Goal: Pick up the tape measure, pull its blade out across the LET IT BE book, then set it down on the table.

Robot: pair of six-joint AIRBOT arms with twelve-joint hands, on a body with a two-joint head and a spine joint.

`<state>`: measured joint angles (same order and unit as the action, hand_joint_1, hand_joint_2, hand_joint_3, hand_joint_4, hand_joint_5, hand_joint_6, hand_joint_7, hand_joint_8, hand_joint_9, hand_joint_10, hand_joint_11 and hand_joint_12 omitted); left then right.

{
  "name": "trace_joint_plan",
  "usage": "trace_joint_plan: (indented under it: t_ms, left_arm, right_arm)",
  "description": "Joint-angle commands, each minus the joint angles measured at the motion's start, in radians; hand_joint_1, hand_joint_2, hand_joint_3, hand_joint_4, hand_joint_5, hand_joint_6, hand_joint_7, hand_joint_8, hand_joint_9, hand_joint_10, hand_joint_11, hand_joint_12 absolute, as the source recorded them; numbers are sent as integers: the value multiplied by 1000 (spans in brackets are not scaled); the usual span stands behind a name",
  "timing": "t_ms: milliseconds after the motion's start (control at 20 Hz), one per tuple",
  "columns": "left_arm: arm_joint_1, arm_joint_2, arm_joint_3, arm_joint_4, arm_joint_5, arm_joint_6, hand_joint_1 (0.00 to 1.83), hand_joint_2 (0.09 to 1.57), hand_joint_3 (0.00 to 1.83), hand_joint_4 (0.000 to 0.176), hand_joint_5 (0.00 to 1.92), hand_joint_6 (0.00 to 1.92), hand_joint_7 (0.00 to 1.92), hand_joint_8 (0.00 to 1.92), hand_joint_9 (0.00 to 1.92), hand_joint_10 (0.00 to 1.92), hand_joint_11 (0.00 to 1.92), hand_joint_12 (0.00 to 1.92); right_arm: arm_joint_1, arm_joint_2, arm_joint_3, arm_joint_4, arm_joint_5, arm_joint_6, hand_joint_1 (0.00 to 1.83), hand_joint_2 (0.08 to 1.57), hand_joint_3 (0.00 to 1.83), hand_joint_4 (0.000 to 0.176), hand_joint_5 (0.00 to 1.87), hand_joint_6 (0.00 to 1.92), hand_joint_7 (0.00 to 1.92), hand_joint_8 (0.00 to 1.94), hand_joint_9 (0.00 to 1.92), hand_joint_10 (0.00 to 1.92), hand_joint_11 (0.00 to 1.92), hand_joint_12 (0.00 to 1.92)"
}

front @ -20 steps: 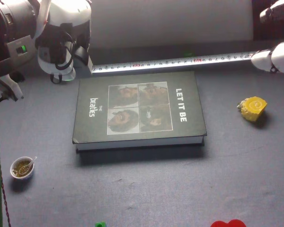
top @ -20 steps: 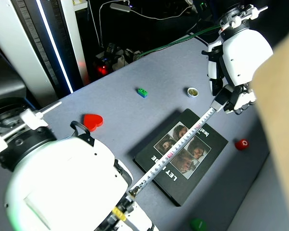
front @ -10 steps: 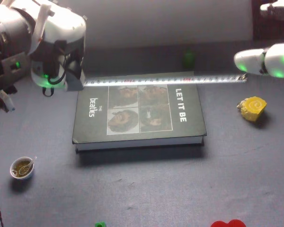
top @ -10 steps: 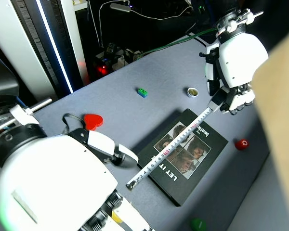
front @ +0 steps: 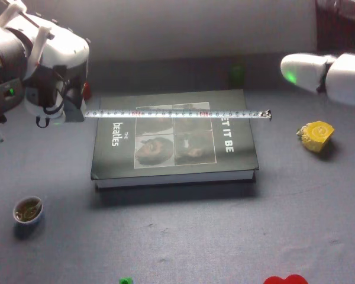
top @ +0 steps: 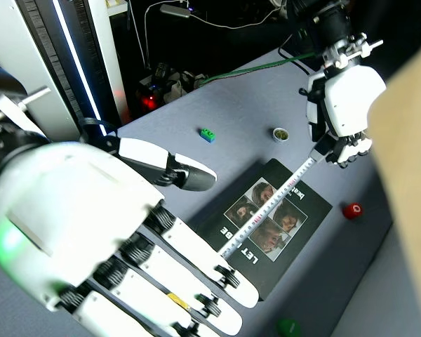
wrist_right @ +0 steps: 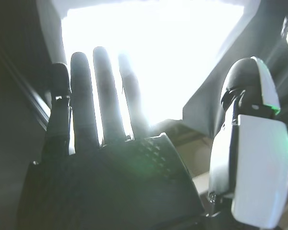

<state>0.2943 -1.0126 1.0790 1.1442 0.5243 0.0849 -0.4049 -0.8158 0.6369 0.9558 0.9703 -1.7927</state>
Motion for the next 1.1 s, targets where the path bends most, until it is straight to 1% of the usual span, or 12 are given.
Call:
trace_joint_plan:
  t_ms: [0, 100, 200, 400, 550, 650, 750, 800, 950, 1050]
  left_arm:
    - [-1, -9, 15, 65, -42, 10, 1386, 1080, 0, 0, 1103, 557, 1086, 894, 897, 1246, 906, 1035]
    - [14, -28, 48, 64, -51, 10, 1386, 1079, 0, 0, 1101, 556, 1081, 894, 908, 1243, 906, 1037]
    - [21, -44, 81, 60, -74, 8, 1385, 1079, 0, 0, 1100, 555, 1079, 894, 915, 1241, 901, 1037]
    - [36, -55, 118, 59, -94, 8, 1385, 1079, 0, 0, 1101, 553, 1079, 893, 914, 1240, 898, 1037]
    - [54, -56, 139, 59, -108, -10, 1385, 1078, 0, 0, 1103, 557, 1086, 886, 910, 1239, 898, 1037]
    - [62, -57, 147, 59, -112, -10, 1385, 1077, 0, 0, 1100, 565, 1095, 877, 904, 1236, 893, 1037]
    - [69, -58, 152, 59, -120, -10, 1385, 1081, 1, 0, 1075, 595, 1093, 881, 902, 1243, 885, 1044]
    - [74, -60, 158, 59, -127, -10, 1384, 1084, 0, 0, 1069, 609, 1084, 894, 899, 1250, 878, 1048]
    - [79, -63, 164, 59, -133, -10, 1384, 1085, 0, 0, 1068, 611, 1081, 906, 897, 1248, 876, 1050]
    - [82, -65, 166, 59, -133, -10, 1384, 1085, 0, 0, 1068, 608, 1080, 912, 896, 1248, 875, 1050]
  right_arm:
    - [-3, 6, -9, -104, 103, 29, 210, 968, 8, 0, 395, 6, 457, 6, 404, 11, 0, 927]
    - [-31, 0, -26, -143, 141, 64, 210, 968, 8, 0, 396, 6, 466, 10, 403, 10, 0, 928]
    - [-49, -9, -43, -151, 169, 74, 210, 968, 7, 0, 400, 7, 471, 10, 406, 11, 0, 931]
    - [-76, 14, -74, -194, 180, 137, 211, 968, 6, 0, 408, 9, 476, 10, 410, 11, 0, 935]
    - [-90, 30, -78, -216, 152, 186, 212, 970, 6, 0, 408, 9, 477, 9, 414, 11, 0, 938]
    - [-84, 41, -63, -257, 121, 227, 211, 971, 6, 0, 409, 8, 476, 7, 421, 13, 0, 942]
    - [-70, 48, -42, -271, 78, 260, 211, 972, 4, 0, 409, 6, 473, 4, 422, 11, 0, 955]
    - [-57, 51, -18, -279, 42, 292, 214, 971, 4, 0, 409, 5, 471, 2, 422, 10, 0, 960]
    - [-47, 53, 40, -353, -28, 407, 225, 967, 1, 0, 414, 6, 482, 6, 433, 13, 0, 963]
    - [-44, 53, 83, -454, -65, 521, 229, 965, 0, 0, 413, 6, 492, 10, 431, 12, 0, 961]
